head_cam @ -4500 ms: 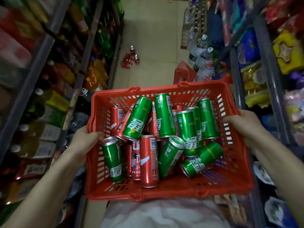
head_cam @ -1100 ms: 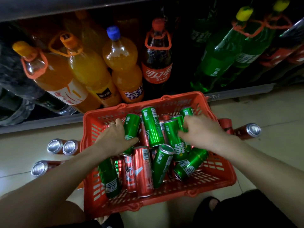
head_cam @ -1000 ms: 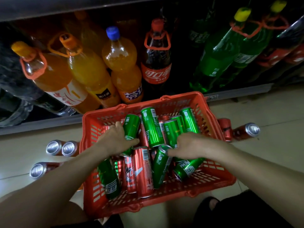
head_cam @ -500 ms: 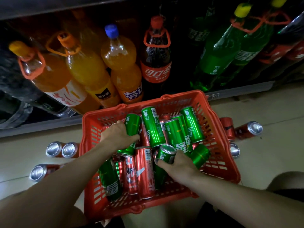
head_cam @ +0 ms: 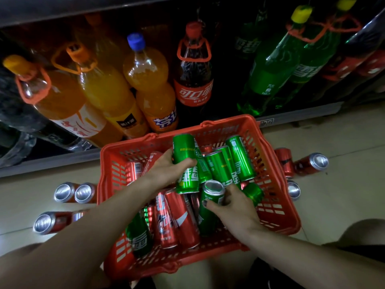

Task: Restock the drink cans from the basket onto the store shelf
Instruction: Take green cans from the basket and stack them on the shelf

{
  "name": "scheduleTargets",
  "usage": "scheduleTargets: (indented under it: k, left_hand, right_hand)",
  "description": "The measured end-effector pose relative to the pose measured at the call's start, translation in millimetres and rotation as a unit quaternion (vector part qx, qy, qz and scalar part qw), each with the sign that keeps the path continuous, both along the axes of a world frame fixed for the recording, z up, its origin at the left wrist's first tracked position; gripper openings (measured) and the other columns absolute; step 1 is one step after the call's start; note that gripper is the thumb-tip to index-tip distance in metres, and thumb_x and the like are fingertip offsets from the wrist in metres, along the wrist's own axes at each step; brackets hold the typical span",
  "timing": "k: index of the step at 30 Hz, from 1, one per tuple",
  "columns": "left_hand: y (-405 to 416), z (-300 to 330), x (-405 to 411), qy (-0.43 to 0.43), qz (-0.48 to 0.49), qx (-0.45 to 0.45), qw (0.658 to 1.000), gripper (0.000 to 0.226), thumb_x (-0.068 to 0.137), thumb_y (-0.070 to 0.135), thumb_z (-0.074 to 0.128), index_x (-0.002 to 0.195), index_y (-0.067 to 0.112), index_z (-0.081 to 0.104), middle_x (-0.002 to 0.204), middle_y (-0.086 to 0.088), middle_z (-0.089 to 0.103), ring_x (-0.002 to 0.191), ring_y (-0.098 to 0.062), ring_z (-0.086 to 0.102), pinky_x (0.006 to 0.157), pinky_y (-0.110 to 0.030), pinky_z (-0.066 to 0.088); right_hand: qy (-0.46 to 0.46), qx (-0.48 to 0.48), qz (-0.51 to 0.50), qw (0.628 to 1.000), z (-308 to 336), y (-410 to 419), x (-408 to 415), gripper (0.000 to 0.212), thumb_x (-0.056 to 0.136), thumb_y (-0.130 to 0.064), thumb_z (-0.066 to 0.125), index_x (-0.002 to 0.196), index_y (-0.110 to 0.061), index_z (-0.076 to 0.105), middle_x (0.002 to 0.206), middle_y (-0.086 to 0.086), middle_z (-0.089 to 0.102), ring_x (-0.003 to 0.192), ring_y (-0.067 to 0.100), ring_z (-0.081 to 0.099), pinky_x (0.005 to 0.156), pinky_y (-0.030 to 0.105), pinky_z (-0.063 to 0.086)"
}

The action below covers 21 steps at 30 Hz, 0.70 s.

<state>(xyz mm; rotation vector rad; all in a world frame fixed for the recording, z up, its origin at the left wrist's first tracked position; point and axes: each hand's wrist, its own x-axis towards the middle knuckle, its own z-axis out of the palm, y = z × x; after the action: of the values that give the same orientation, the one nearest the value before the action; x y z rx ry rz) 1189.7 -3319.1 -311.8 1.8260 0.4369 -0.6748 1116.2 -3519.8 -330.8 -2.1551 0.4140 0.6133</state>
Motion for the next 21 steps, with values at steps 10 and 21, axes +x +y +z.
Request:
scheduleTargets:
  k: [10,21]
  left_hand:
    - [-16.5,-11.6,16.3,0.035,0.124,-0.142,0.982,0.046,0.084,0.044,0.077,0.123,0.031,0.057,0.117,-0.009,0.074,0.102,-0.027,0.075,0.091,-0.046,0.061]
    - [-32.6,-23.2,19.2,0.082,0.182,-0.228,0.953,0.035,0.100,0.033,0.065,0.130,0.019,0.053,0.116,-0.013,0.075,0.110,-0.031,0.072,0.103,-0.052,0.056]
  right_hand:
    - [-0.020,0.086,-0.031,0.996,28.9,-19.1,9.0,0.027,0.082,-0.046,0.080,0.096,-0.026,0.067,0.088,-0.008,0.075,0.080,0.003,0.071,0.079,0.036,0.060]
    - [-0.096,0.161,-0.198,0.962,23.9,-27.1,73.7,0.027,0.099,-0.047,0.061,0.115,-0.025,0.063,0.103,-0.010,0.067,0.100,0.011,0.063,0.075,0.026,0.044]
